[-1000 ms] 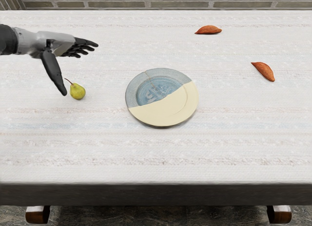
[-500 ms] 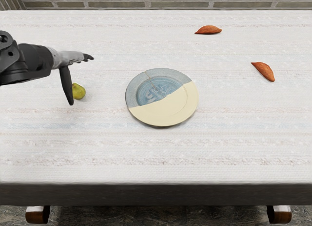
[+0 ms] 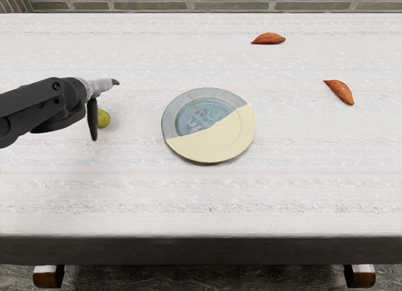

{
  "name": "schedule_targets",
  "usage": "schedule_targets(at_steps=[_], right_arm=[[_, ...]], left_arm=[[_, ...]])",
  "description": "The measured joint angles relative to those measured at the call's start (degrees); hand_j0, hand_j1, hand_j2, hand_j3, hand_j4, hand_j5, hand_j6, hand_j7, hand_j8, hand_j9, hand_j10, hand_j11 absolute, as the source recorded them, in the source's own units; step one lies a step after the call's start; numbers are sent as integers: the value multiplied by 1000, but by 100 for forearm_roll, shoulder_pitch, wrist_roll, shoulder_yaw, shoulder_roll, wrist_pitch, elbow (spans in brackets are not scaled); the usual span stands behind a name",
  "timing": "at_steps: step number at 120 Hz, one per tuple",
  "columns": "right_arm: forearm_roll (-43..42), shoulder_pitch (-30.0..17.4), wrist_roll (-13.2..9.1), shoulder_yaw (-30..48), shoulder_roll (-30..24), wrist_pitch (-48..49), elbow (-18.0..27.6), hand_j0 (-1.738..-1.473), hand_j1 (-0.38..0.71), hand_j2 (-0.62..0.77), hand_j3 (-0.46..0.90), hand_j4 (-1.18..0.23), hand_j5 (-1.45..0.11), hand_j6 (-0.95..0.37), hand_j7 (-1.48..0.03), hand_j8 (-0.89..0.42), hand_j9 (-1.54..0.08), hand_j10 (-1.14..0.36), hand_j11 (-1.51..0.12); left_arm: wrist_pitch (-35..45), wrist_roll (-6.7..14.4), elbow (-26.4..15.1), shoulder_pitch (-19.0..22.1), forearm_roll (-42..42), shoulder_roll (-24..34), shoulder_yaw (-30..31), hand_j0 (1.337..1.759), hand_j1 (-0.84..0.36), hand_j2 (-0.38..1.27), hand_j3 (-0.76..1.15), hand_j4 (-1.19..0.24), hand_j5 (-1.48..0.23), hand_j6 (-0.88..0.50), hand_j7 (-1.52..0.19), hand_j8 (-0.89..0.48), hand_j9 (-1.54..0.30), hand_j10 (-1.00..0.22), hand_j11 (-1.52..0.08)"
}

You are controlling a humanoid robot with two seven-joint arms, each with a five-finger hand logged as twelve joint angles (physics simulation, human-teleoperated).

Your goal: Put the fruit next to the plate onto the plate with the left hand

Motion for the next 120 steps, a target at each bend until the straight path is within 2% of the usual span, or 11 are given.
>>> schedule_targets(at_steps=[40, 120], right_arm=[[0, 2, 0, 3, 0, 0, -12, -1658, -349, 0, 0, 0, 0, 0, 0, 0, 0, 0, 0], [0, 1, 0, 6, 0, 0, -18, -1658, -349, 0, 0, 0, 0, 0, 0, 0, 0, 0, 0]], left_arm=[[84, 0, 632, 15, 7, -195, 98, 1658, 163, 33, 0, -160, -204, -162, -204, -161, -203, -160, -203], [907, 0, 661, 126, 18, -515, 662, 1658, 4, 61, 0, -293, -376, -294, -376, -294, -376, -292, -376]])
